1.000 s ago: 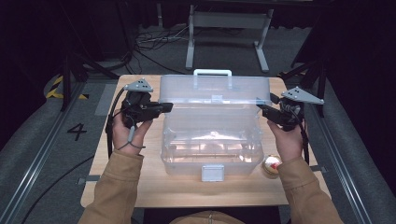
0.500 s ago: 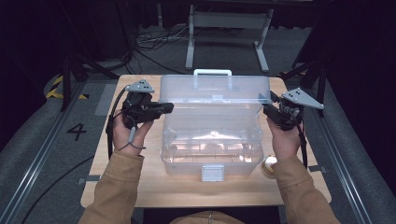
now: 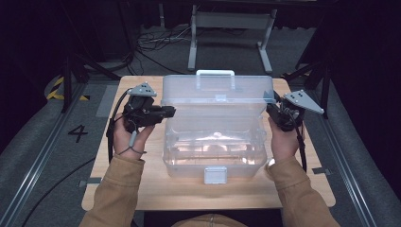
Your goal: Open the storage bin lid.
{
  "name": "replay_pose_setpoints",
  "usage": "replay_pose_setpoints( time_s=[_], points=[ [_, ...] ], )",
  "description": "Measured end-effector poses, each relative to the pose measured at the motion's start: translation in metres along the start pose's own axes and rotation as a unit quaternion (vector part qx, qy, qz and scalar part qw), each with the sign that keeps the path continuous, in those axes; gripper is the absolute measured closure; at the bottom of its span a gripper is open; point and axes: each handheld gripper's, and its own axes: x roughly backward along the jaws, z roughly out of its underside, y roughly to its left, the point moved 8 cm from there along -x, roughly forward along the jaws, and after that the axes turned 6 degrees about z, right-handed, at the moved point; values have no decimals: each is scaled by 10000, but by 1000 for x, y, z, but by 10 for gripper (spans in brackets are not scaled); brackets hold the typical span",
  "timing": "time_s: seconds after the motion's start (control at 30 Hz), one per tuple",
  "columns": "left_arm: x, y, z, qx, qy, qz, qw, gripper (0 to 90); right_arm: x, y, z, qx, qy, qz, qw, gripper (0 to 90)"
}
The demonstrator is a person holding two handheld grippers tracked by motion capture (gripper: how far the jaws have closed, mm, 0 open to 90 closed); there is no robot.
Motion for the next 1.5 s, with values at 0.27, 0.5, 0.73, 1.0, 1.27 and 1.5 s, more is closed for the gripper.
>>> replay_pose_setpoints(
  time_s=[0.27,0.5,0.73,1.0,1.27,1.5],
  points=[
    [0,-1,3,1,53,-50,10000,826,-1,0,-1,-95,14,56,9999,768],
    [3,1,5,17,42,-61,10000,825,2,1,-7,11,-182,214,9996,769],
    [5,1,6,54,30,-72,10000,819,-1,1,-11,160,-171,389,9990,786],
    [11,4,11,87,44,-109,9999,805,-4,1,-14,382,-223,534,9976,797],
    [18,2,18,106,60,-26,9999,797,-11,-1,-17,256,-86,444,9986,805],
    [24,-5,23,41,101,146,9998,779,-17,-4,-17,322,35,390,9987,821]
  ],
)
